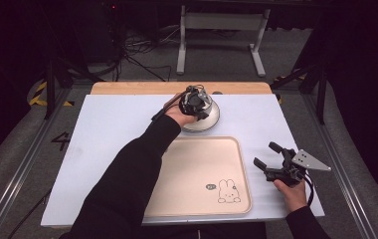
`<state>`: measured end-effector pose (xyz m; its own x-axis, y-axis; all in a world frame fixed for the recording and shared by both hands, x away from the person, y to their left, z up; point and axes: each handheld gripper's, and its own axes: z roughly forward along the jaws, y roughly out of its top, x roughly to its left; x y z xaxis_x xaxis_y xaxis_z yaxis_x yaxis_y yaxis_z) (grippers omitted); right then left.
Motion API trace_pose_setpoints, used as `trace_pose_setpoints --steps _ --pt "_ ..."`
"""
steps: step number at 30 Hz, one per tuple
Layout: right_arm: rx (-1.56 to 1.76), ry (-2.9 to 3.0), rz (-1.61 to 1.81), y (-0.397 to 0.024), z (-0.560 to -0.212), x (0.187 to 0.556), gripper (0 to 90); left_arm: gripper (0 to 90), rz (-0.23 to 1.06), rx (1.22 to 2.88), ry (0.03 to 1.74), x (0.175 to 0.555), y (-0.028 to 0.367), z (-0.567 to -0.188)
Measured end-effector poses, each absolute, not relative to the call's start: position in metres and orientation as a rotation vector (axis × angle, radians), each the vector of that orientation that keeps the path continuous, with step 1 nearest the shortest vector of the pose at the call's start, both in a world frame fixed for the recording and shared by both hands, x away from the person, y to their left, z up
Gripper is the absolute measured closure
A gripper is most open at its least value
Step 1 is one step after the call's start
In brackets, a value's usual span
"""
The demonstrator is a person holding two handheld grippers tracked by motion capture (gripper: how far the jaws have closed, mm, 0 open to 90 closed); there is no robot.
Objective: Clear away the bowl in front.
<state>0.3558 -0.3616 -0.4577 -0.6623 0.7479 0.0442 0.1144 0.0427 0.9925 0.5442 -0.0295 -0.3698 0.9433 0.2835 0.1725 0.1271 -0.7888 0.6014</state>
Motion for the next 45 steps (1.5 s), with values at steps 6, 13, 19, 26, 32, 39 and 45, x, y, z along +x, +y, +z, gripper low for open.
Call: trace_pose_setpoints --steps 6,13,19,26,32,39,45 --pt "0.867 1.828 1.663 -0.362 -0.458 0.356 8.7 79.8 0.336 2.469 0.268 0.538 -0.028 -0.363" --pt "0.867 1.829 1.663 -0.362 -0.458 0.356 8.7 79.7 0.336 2.449 0.233 0.526 -0.026 -0.353" --pt "0.869 1.832 1.665 -0.362 -0.458 0.356 8.7 79.6 0.307 2.417 0.206 0.514 -0.02 -0.345" --pt "0.869 1.835 1.66 -0.361 -0.458 0.356 8.7 79.6 0.265 2.336 0.208 0.498 -0.004 -0.333" --pt "0.875 1.837 1.658 -0.361 -0.458 0.357 8.7 79.6 0.263 2.323 0.174 0.48 0.002 -0.324" --pt "0.876 1.838 1.657 -0.361 -0.457 0.357 8.7 79.5 0.274 2.314 0.141 0.464 0.01 -0.316" --pt "0.876 1.839 1.659 -0.361 -0.457 0.357 8.7 79.5 0.251 2.328 0.093 0.452 0.012 -0.313"
